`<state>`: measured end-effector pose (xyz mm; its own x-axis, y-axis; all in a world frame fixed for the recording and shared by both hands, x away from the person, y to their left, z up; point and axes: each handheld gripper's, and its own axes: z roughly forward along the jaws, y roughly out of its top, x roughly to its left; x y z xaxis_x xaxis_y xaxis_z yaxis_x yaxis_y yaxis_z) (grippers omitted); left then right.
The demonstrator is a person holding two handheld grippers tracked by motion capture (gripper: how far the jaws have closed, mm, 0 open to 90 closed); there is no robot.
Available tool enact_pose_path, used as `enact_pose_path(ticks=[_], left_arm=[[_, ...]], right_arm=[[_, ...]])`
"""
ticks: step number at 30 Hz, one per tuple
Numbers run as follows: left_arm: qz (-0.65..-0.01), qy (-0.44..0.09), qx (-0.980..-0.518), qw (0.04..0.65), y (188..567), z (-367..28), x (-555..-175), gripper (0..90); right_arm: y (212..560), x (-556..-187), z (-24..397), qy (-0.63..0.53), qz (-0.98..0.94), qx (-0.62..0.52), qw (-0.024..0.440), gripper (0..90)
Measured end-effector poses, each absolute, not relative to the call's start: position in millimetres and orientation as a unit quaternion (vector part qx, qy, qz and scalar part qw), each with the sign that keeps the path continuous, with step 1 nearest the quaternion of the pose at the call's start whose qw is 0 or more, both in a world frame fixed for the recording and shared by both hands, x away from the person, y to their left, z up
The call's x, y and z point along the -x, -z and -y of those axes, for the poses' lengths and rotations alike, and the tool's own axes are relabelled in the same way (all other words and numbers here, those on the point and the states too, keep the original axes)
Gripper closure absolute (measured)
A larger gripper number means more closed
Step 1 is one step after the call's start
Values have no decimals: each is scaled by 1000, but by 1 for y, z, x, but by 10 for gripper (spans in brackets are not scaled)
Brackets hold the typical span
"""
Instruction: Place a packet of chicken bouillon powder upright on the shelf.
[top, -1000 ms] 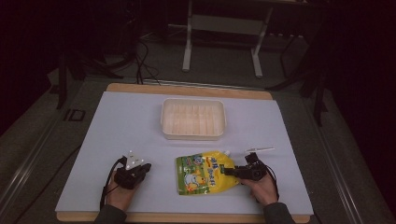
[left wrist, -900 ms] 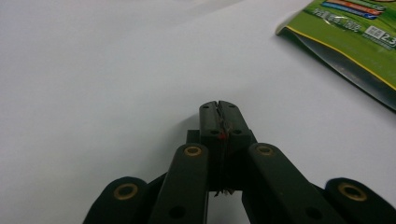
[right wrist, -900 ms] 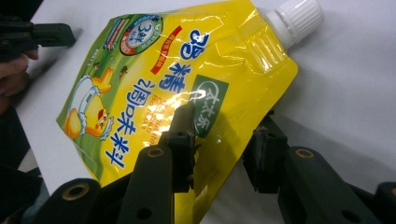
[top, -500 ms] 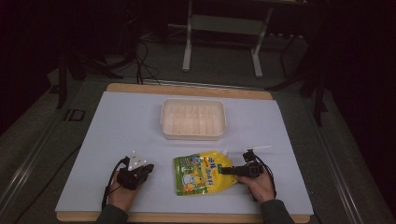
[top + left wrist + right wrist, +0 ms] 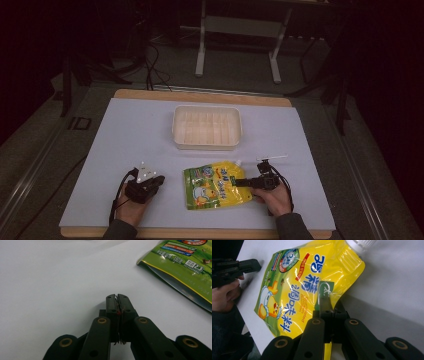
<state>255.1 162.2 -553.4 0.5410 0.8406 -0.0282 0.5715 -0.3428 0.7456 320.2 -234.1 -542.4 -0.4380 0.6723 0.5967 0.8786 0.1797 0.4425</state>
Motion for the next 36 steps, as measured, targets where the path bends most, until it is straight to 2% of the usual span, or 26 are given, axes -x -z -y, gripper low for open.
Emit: enact_pose_path(ticks=[21, 30, 36], left_arm=[[-454, -201, -786, 368, 553, -169, -255, 656], [-465, -209, -779, 366, 552, -175, -256, 604], [-476, -217, -770, 365, 552, -181, -256, 603]], right_arm=[[513, -312, 229, 419, 761, 485, 97, 900], [497, -310, 224, 434, 764, 468, 91, 900], [487, -310, 218, 439, 767, 460, 86, 900]])
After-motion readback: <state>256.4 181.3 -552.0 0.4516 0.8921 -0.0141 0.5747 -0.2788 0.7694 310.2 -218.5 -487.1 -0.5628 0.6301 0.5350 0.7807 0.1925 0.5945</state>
